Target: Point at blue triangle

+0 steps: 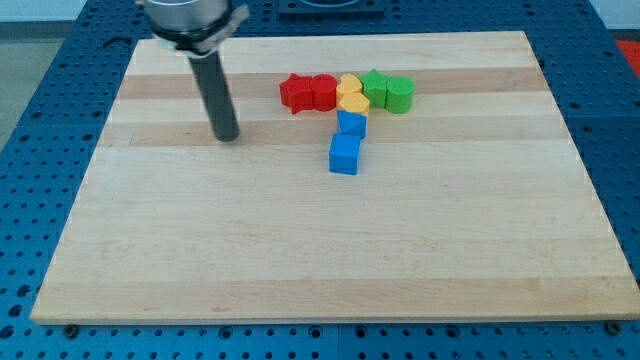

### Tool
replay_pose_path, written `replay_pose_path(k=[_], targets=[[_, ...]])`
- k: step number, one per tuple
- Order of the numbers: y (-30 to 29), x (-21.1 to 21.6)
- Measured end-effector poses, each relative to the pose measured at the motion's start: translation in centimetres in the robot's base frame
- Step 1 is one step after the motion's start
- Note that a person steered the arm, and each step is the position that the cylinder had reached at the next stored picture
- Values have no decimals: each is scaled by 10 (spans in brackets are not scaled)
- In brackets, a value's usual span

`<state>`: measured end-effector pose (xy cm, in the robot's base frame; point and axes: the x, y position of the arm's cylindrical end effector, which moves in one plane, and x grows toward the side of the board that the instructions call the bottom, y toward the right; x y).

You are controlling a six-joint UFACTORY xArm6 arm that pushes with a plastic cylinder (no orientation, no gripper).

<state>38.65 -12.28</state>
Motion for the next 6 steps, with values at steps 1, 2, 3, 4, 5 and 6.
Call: replay_pose_path(k=[1,2,3,4,5,6], targets=[[25,-9],[50,-16],[80,-16],[103,-16],[112,-20],[119,-21]])
